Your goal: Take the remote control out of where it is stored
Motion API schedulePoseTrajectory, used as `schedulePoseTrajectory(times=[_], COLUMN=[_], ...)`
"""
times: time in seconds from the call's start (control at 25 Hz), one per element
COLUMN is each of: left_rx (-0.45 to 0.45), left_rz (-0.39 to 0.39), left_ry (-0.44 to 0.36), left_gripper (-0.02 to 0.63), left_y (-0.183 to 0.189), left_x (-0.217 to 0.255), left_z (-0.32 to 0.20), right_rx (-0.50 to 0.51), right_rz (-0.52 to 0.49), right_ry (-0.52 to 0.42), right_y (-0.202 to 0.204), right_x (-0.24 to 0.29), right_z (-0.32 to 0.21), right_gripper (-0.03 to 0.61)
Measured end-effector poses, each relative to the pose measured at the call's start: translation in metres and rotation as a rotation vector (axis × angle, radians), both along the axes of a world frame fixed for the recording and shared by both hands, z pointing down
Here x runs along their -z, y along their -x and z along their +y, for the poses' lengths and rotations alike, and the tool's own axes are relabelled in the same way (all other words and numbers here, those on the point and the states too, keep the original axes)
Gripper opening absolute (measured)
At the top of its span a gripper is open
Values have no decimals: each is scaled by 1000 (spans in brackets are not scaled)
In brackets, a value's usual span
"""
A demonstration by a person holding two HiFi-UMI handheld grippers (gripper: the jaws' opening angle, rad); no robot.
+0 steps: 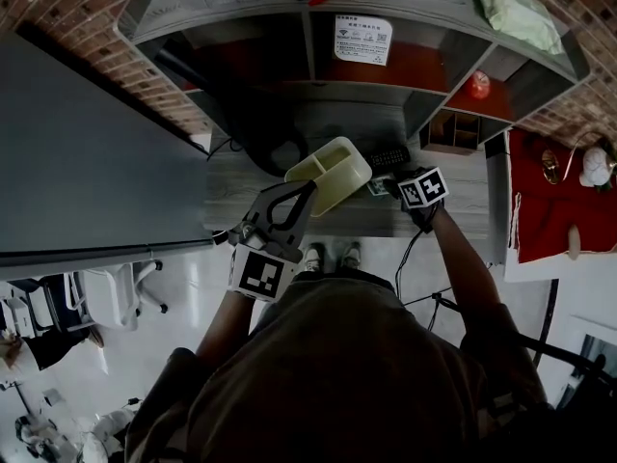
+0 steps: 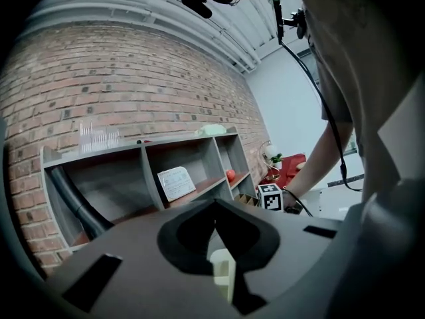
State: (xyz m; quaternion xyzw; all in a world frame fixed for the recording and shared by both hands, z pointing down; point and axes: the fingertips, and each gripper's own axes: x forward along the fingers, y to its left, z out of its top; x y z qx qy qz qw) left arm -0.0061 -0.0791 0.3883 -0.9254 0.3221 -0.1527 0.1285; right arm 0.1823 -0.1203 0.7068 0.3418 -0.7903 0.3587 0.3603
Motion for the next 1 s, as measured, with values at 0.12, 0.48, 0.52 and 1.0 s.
schedulePoseTrajectory(times=[0.12, 0.48, 0.52, 1.0], left_rx=[4, -5, -3, 33], left_rz=[7, 41, 45, 41], left_ry=[9, 7, 10, 38], left_gripper=[11, 11, 11, 11], left_y=[-1, -4, -4, -1], left_x=[-2, 3, 2, -13], left_z=[-2, -5, -6, -20], right_rx=[-49, -91, -91, -150], right_rz=[-36, -74, -65, -20], right_ry=[35, 10, 5, 21], right_y=[-4, -15, -18, -40], right_x=[-10, -21, -23, -46], right_z=[-2, -16, -18, -32], right_gripper=[83, 84, 89, 143])
